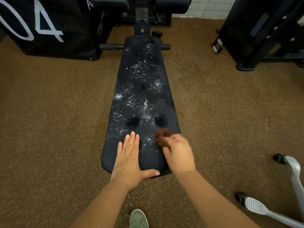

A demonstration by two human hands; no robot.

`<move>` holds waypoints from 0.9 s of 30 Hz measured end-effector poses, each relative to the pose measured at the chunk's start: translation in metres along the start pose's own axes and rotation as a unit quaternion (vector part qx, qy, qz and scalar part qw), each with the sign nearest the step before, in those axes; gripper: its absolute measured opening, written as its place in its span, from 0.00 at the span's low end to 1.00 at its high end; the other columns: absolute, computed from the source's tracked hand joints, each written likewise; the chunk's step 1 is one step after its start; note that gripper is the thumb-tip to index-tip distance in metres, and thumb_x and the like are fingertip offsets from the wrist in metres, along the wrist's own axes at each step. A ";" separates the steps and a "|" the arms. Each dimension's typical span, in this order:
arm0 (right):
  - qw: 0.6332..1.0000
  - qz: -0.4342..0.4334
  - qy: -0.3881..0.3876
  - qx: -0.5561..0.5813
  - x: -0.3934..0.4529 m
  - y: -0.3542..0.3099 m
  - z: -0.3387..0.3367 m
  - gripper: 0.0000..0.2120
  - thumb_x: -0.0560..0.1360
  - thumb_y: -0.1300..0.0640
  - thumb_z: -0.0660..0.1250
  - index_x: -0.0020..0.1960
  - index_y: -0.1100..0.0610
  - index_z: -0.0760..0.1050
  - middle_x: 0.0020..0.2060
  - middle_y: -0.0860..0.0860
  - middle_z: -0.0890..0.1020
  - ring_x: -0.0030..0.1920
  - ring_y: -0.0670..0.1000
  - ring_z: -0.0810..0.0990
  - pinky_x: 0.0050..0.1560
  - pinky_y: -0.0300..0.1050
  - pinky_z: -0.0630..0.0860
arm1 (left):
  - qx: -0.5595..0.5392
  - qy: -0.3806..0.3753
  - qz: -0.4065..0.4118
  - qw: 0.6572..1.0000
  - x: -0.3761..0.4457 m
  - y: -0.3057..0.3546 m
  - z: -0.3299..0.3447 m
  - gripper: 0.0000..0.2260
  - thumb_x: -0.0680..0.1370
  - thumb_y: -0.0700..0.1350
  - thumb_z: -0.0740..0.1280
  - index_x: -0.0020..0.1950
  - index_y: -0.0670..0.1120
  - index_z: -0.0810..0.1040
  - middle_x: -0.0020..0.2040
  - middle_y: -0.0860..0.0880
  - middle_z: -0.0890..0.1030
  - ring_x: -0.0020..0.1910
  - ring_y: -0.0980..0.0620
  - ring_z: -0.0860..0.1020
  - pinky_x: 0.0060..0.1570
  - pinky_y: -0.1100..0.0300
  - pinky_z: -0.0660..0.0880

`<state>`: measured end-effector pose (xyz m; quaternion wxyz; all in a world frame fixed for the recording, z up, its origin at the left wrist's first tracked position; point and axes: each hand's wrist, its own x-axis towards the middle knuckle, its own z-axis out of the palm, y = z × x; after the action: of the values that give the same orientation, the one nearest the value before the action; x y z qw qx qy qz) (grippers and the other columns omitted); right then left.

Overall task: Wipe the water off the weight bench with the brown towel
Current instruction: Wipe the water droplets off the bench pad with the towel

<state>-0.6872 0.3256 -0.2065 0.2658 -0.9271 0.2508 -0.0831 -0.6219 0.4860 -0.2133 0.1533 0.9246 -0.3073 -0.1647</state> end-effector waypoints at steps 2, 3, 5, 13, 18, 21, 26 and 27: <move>0.995 -0.070 -0.065 0.006 -0.021 -0.007 0.001 0.14 0.69 0.60 0.65 0.53 0.53 0.82 0.46 0.52 0.79 0.47 0.56 0.77 0.48 0.48 0.76 | -0.008 -0.004 -0.004 1.000 0.000 0.000 -0.001 0.61 0.57 0.76 0.62 0.74 0.49 0.32 0.74 0.53 0.31 0.70 0.57 0.27 0.69 0.55 0.29; 0.992 -0.096 -0.085 0.003 -0.030 0.000 -0.005 0.15 0.68 0.58 0.64 0.53 0.52 0.82 0.46 0.50 0.79 0.46 0.55 0.77 0.47 0.46 0.77 | -0.013 -0.008 -0.003 1.000 -0.001 0.000 -0.002 0.61 0.57 0.76 0.64 0.74 0.49 0.32 0.74 0.53 0.30 0.70 0.57 0.27 0.70 0.55 0.29; 0.988 -0.128 -0.089 -0.009 -0.041 0.022 -0.021 0.16 0.66 0.58 0.64 0.51 0.51 0.83 0.43 0.48 0.79 0.43 0.53 0.79 0.44 0.44 0.78 | -0.022 -0.017 0.001 1.000 -0.002 0.001 -0.004 0.63 0.56 0.75 0.66 0.74 0.50 0.31 0.74 0.54 0.30 0.70 0.58 0.26 0.70 0.54 0.30; 1.000 0.020 -0.010 -0.018 -0.005 0.000 -0.001 0.10 0.69 0.62 0.67 0.48 0.54 0.82 0.46 0.52 0.78 0.47 0.57 0.76 0.49 0.48 0.75 | -0.022 -0.027 -0.012 0.999 0.000 0.001 -0.004 0.65 0.53 0.74 0.68 0.74 0.49 0.32 0.73 0.55 0.29 0.69 0.58 0.26 0.70 0.55 0.30; 0.984 -0.116 -0.134 0.005 -0.056 0.002 -0.016 0.14 0.65 0.58 0.68 0.50 0.50 0.81 0.44 0.48 0.79 0.45 0.53 0.78 0.46 0.44 0.77 | -0.034 -0.030 -0.009 0.999 -0.001 0.002 -0.006 0.64 0.54 0.72 0.69 0.74 0.50 0.31 0.73 0.55 0.29 0.69 0.59 0.26 0.70 0.54 0.30; 0.991 -0.081 -0.106 -0.023 -0.043 0.034 -0.036 0.12 0.66 0.59 0.68 0.49 0.51 0.82 0.42 0.49 0.78 0.44 0.54 0.79 0.44 0.44 0.76 | -0.029 -0.026 -0.008 0.999 -0.002 0.003 -0.006 0.65 0.54 0.73 0.68 0.74 0.49 0.31 0.73 0.55 0.28 0.69 0.59 0.25 0.70 0.54 0.30; 0.998 0.051 -0.011 -0.017 -0.010 0.000 -0.007 0.07 0.71 0.61 0.66 0.47 0.57 0.80 0.46 0.54 0.77 0.46 0.58 0.77 0.47 0.48 0.74 | -0.015 -0.017 -0.005 1.000 -0.001 0.001 -0.003 0.64 0.55 0.74 0.67 0.74 0.49 0.31 0.73 0.54 0.29 0.69 0.58 0.26 0.69 0.55 0.29; 0.999 0.042 -0.016 -0.008 -0.014 -0.012 0.001 0.07 0.71 0.61 0.66 0.48 0.57 0.81 0.47 0.54 0.78 0.48 0.58 0.77 0.48 0.49 0.74 | -0.015 -0.016 -0.005 1.000 -0.001 0.002 -0.003 0.64 0.54 0.74 0.67 0.74 0.48 0.32 0.74 0.54 0.29 0.69 0.58 0.26 0.69 0.55 0.29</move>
<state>-0.6939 0.3416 -0.2013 0.2658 -0.9190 0.2859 -0.0551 -0.6224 0.4859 -0.2099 0.1617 0.9210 -0.3023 -0.1852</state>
